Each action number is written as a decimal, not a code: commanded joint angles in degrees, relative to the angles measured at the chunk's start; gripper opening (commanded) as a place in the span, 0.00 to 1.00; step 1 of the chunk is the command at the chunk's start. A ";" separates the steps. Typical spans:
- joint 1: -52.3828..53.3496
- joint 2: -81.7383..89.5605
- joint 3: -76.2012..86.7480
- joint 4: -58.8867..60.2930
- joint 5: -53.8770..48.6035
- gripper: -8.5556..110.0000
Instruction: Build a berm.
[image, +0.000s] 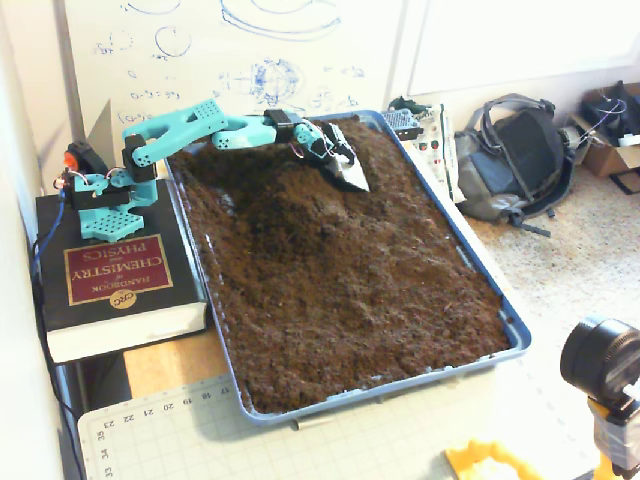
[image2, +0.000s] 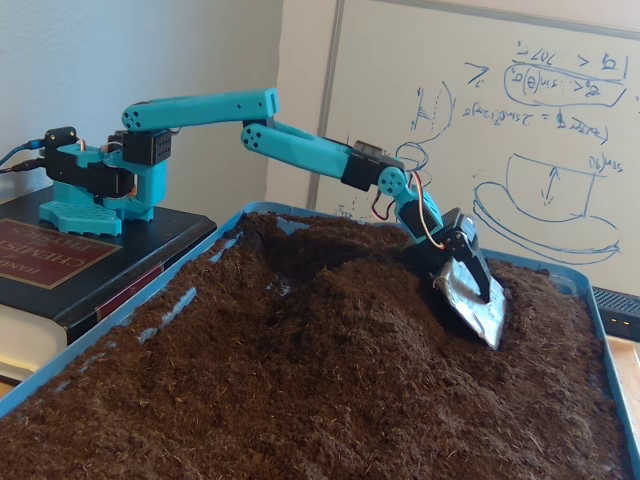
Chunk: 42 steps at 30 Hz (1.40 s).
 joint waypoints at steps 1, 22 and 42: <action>-4.31 6.59 6.94 6.94 -0.26 0.07; -4.48 31.46 32.52 25.22 -0.35 0.07; 4.22 55.20 20.30 29.00 -0.62 0.08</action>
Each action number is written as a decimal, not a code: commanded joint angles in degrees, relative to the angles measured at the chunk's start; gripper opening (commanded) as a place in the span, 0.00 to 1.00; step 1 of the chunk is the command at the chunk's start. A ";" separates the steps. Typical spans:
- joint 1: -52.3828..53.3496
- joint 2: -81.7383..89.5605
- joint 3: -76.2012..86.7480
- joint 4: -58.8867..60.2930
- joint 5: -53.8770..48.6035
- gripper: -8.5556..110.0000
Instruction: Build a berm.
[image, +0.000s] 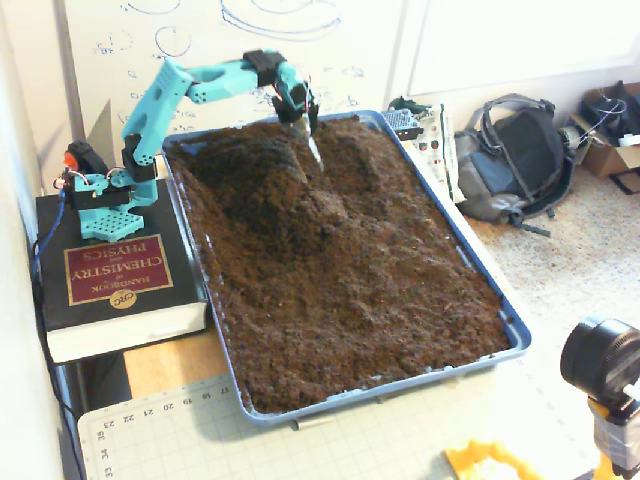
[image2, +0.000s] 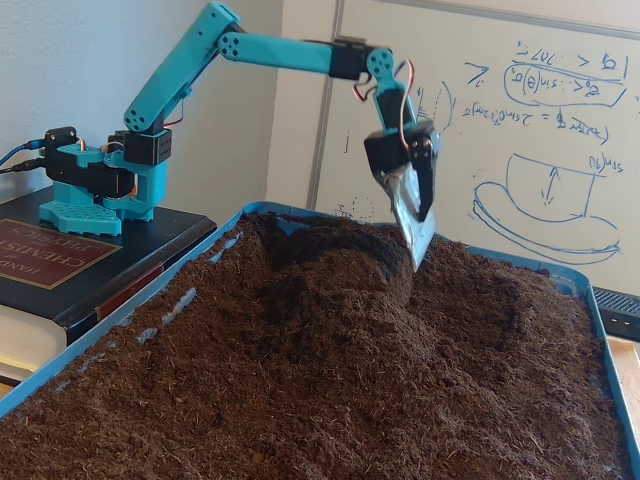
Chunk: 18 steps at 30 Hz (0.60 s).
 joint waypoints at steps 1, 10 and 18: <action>5.54 11.34 -7.47 -0.35 -0.79 0.08; 18.46 0.88 -11.87 -23.29 -16.96 0.07; 27.07 -17.49 -12.92 -36.65 -25.40 0.07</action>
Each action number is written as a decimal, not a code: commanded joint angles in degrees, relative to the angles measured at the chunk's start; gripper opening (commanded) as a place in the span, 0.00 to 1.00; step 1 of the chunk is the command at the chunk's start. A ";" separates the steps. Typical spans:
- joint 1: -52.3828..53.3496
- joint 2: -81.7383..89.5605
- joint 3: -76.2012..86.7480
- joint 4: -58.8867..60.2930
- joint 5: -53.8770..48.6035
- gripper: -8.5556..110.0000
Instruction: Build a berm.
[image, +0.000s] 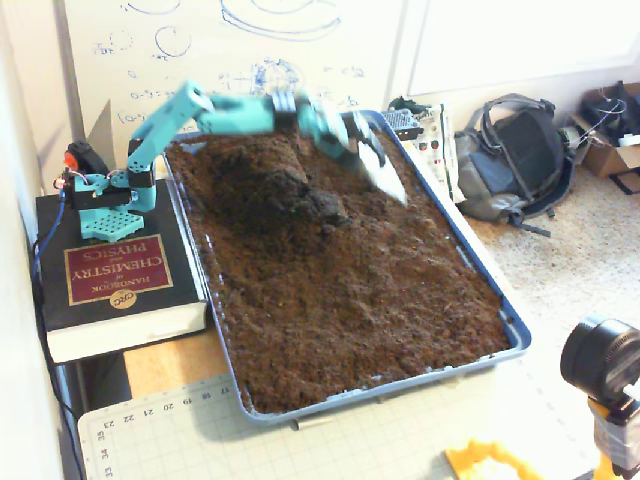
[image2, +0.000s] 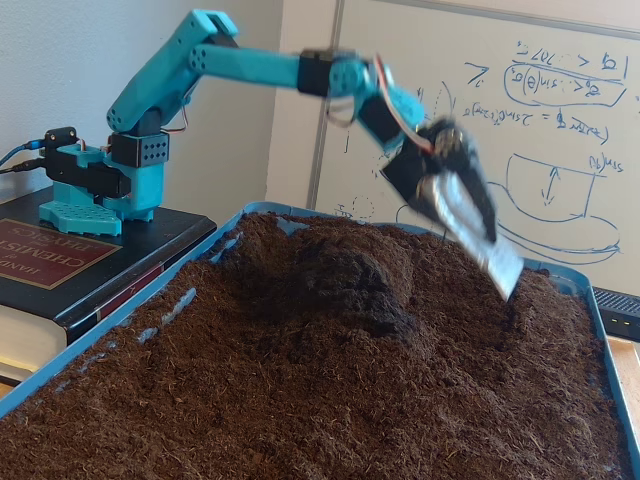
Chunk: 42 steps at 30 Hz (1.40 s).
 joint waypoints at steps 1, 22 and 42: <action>3.60 -3.25 -5.80 -5.36 -1.41 0.07; 3.25 -19.86 5.27 -16.26 5.36 0.07; 0.70 4.31 43.42 -16.17 5.27 0.07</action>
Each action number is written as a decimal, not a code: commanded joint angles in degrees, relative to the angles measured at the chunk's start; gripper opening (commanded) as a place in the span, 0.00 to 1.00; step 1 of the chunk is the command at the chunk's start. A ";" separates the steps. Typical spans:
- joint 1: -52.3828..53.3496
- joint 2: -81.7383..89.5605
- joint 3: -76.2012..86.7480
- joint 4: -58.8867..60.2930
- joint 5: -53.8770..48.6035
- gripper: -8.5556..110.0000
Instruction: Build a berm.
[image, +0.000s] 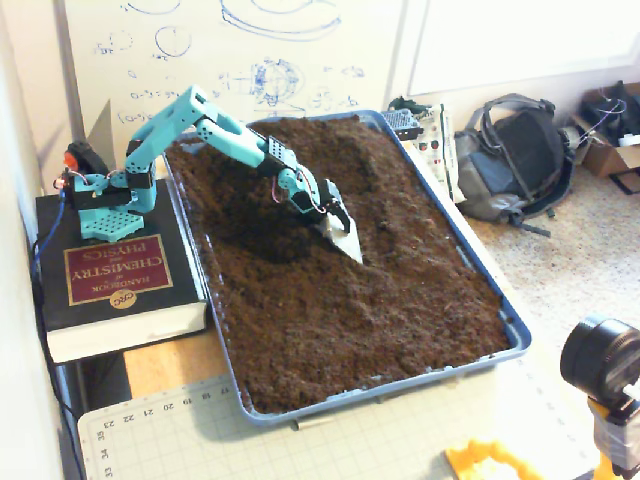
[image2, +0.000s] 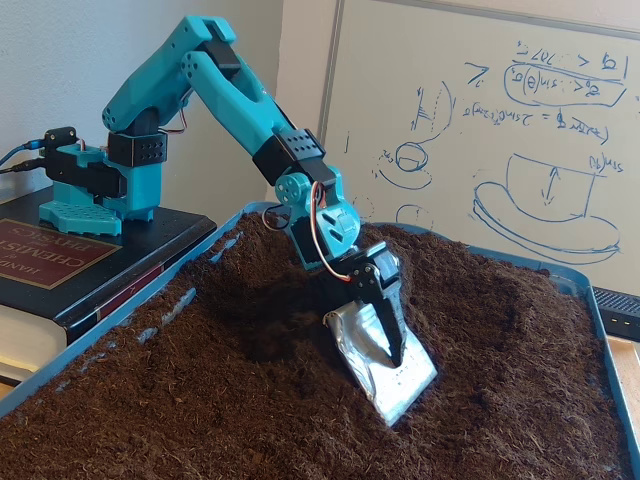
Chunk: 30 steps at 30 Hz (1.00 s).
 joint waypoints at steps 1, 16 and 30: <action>-1.14 1.41 7.12 0.44 -0.18 0.07; -1.14 17.67 18.63 1.85 0.00 0.07; -4.22 26.19 -27.69 45.26 0.79 0.07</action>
